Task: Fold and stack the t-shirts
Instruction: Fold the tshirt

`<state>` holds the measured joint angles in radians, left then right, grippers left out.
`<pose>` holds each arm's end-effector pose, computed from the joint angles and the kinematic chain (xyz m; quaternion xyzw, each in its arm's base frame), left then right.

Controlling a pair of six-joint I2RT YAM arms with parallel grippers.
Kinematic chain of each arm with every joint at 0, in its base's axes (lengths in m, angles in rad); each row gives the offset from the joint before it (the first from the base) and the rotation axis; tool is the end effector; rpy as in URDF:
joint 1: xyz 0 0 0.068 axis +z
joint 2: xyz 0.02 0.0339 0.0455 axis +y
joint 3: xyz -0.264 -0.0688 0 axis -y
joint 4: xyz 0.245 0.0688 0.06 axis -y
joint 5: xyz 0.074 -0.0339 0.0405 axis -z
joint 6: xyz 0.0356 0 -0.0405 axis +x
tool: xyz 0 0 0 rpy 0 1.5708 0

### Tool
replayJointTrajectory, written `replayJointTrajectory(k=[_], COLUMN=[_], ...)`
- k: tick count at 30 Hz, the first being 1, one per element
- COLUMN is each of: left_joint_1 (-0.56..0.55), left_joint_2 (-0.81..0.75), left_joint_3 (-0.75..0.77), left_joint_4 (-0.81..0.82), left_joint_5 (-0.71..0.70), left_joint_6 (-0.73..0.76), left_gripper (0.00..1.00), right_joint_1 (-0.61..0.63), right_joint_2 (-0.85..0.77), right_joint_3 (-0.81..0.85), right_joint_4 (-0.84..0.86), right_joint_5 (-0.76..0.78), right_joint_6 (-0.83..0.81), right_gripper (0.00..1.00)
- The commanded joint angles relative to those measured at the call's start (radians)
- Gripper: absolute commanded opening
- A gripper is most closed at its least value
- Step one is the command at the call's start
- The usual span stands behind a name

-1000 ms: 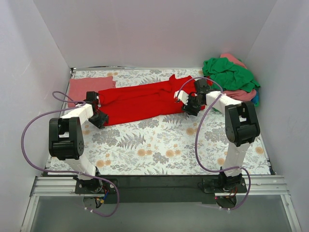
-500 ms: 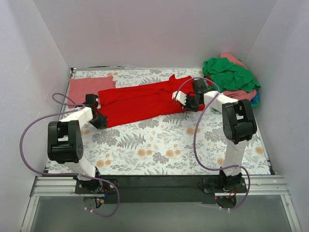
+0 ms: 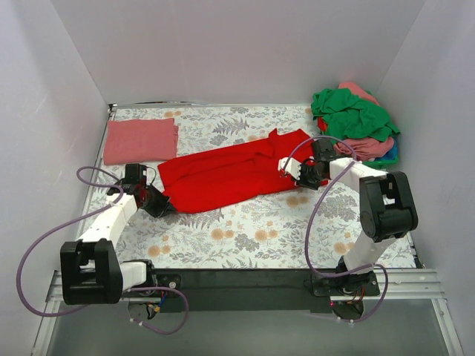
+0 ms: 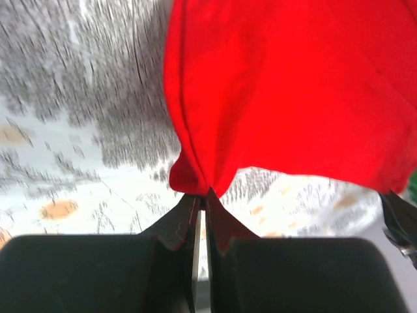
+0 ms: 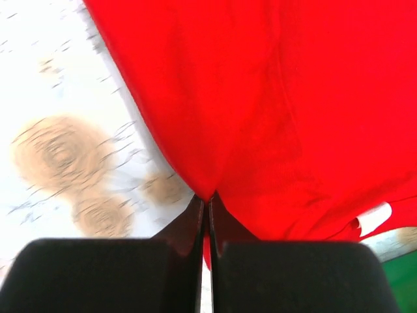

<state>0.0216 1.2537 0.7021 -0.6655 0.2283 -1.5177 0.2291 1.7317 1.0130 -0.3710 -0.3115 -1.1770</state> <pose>0.2156 -0.0034 0.1851 -0.6662 0.7163 -0.2011 0.0518 0.3249 0.0870 0.1623 -0.6485 0.7080 0.0266 0.2782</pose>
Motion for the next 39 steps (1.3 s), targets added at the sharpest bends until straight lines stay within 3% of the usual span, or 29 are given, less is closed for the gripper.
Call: replayJointTrajectory(k=[1,8,12,13,14,17,20,25,29,33,39], left_joint_1=[-0.038,-0.100,-0.170,-0.175,-0.180,-0.189,-0.190,-0.192,-0.192,-0.190,-0.190], left_joint_2=[-0.089,-0.185,-0.221,-0.224,-0.226,-0.221,-0.217,-0.235,-0.260,-0.228,-0.154], left_joint_3=[-0.027,-0.036,-0.066,-0.061,-0.044,-0.009,0.039,0.097,0.163,0.235,0.300], left_joint_4=[-0.083,-0.210,-0.203,-0.203,-0.203,-0.221,-0.258,-0.295,-0.172,0.012,0.055], left_joint_5=[0.143,0.249,0.339,0.345,0.348,0.315,0.244,0.126,0.108,0.034,-0.012], left_joint_6=[-0.030,-0.022,-0.013,0.002,0.029,0.066,0.082,0.108,0.177,0.243,0.271], left_gripper=[0.00,0.00,0.00,0.02,0.19,0.36,0.40,0.41,0.48,0.54,0.55], right_joint_1=[-0.022,-0.057,-0.076,-0.076,-0.077,-0.077,-0.074,-0.041,0.038,0.134,0.239], right_joint_2=[-0.064,-0.153,-0.207,-0.219,-0.245,-0.280,-0.287,-0.241,-0.115,0.060,0.265], right_joint_3=[-0.063,-0.151,-0.160,-0.159,-0.154,-0.117,-0.053,0.059,0.185,0.427,0.604], right_joint_4=[-0.068,-0.126,-0.173,-0.180,-0.192,-0.235,-0.284,-0.336,-0.329,-0.286,-0.272], right_joint_5=[-0.037,-0.063,-0.087,-0.089,-0.093,-0.133,-0.192,-0.296,-0.337,-0.217,0.036], right_joint_6=[-0.079,-0.164,-0.184,-0.184,-0.184,-0.176,-0.156,-0.118,-0.047,0.110,0.198], right_gripper=[0.01,0.01,0.03,0.07,0.18,0.37,0.47,0.48,0.47,0.45,0.44])
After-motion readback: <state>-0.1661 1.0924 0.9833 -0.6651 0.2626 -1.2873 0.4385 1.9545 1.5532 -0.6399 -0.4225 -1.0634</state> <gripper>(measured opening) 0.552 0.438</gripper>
